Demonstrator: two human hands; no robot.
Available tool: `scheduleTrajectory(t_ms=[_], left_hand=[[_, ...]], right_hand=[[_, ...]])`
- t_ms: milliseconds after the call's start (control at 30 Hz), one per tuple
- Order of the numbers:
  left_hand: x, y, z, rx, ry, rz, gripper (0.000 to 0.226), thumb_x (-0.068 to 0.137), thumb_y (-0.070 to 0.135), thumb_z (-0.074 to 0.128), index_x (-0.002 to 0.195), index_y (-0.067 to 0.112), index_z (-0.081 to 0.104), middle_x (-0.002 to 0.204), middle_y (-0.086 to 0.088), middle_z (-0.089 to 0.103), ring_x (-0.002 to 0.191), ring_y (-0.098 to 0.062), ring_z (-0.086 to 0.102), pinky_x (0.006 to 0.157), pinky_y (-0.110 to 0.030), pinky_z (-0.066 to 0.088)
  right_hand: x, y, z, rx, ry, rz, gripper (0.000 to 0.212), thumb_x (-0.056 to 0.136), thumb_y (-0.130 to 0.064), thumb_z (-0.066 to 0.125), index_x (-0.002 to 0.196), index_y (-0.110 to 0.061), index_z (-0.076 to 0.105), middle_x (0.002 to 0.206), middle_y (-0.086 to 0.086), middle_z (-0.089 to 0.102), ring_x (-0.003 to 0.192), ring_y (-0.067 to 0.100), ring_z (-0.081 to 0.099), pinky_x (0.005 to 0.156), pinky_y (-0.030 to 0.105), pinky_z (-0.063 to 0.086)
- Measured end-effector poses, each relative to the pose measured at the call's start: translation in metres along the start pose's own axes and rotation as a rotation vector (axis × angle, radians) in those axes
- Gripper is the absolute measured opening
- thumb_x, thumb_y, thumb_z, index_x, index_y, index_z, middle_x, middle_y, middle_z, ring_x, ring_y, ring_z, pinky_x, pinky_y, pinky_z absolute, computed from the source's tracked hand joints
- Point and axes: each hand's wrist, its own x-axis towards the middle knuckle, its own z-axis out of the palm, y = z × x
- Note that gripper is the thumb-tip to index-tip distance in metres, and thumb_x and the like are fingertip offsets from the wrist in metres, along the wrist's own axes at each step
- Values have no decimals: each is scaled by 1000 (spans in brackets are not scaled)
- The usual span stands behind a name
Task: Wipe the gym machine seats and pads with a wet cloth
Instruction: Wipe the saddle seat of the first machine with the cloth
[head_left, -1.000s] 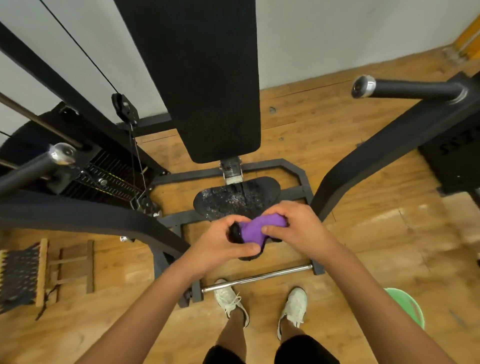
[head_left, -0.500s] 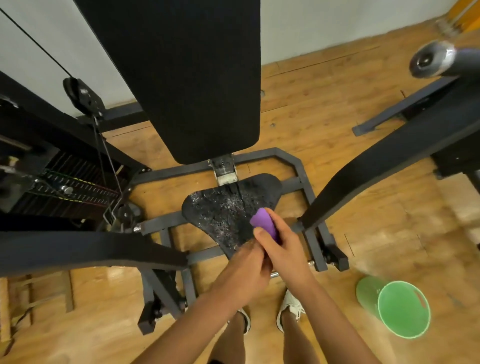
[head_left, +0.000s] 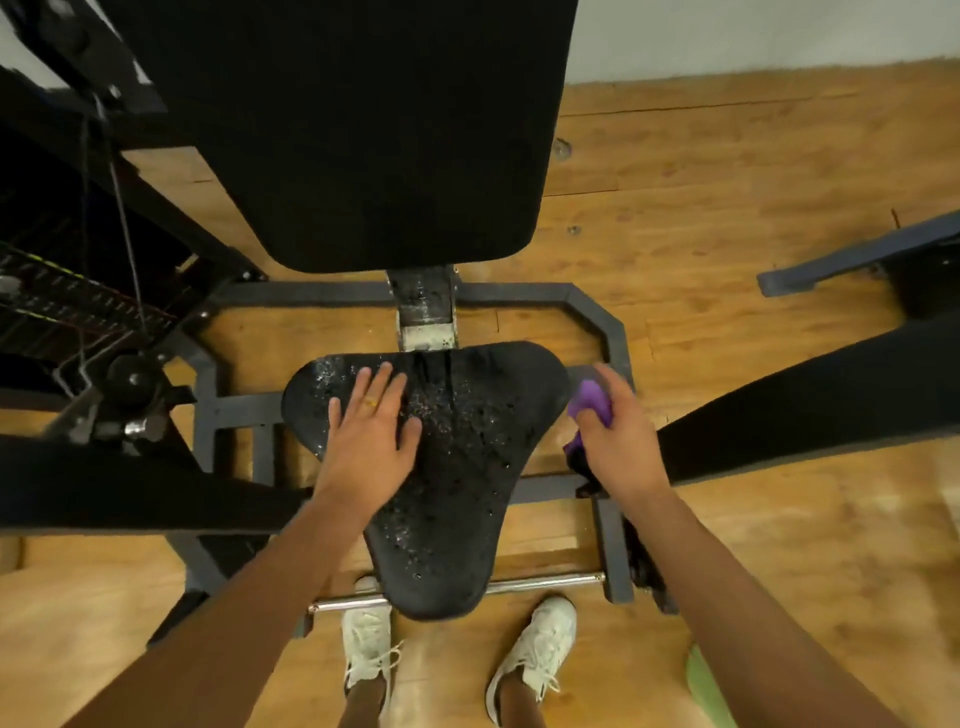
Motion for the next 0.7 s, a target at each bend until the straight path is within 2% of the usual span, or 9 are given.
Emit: scheduleTrajectory(t_ms=[67,133,233,300,367,433,533,633,700], left_hand=[[13,-11,22,40,17,-27,62,104,47,28,159,24,11,166,7,-5,151,-13,-13,124,-50,-2],[16,-14,41,49,89,-26,61,104,49,21,159,26,10,165,9,-7,151,-11,-14,124,-47,-6],[18,-17,54,39,184,-6,63,101,53,17,159,27,15,166,10,-2,152,-8,-12,124,-44,-6],[20,-20,58,26,198,2,64,100,55,18,158,28,17,166,10,0,152,-7,-10,124,-43,-5],[21,-19,61,25,203,-2,63,101,54,20,158,28,19,166,10,2,152,-7,-8,124,-43,-4],[20,-20,64,22,211,-7,62,101,53,22,158,28,21,166,10,4,152,-8,-6,124,-45,-1],[19,-24,65,20,226,-17,61,101,51,25,157,26,24,166,9,8,153,-9,-2,124,-46,2],[18,-23,64,20,219,-17,62,100,51,24,157,26,25,166,8,9,153,-10,-1,124,-47,3],[19,-22,62,20,225,-12,62,100,51,23,157,26,25,166,8,9,153,-10,-1,124,-47,2]], right_hand=[[30,1,5,-72,42,-57,47,95,-12,56,136,-27,40,109,-10,61,90,9,62,78,27,51],[63,3,12,-172,87,-144,37,92,-12,59,122,-30,49,106,-8,62,92,14,64,82,41,56],[104,6,30,-244,135,-216,27,91,-17,61,112,-34,62,101,-9,66,88,15,66,83,43,57],[117,14,46,-261,113,-235,28,91,-19,61,115,-31,67,104,-9,68,92,15,66,88,37,55],[117,25,62,-339,89,-249,32,92,-25,60,122,-29,66,116,-7,65,107,17,59,93,28,44],[112,34,74,-388,70,-244,40,93,-36,58,132,-27,60,130,-5,56,121,22,45,99,32,37],[108,40,76,-292,-13,-253,49,96,-41,56,141,-24,49,145,-2,42,134,20,36,113,37,32],[114,41,71,-322,-36,-334,45,100,-32,51,144,-23,47,146,-2,44,133,14,40,110,28,32],[120,35,69,-286,10,-305,41,101,-28,50,142,-22,50,140,-1,52,128,14,47,108,30,37]])
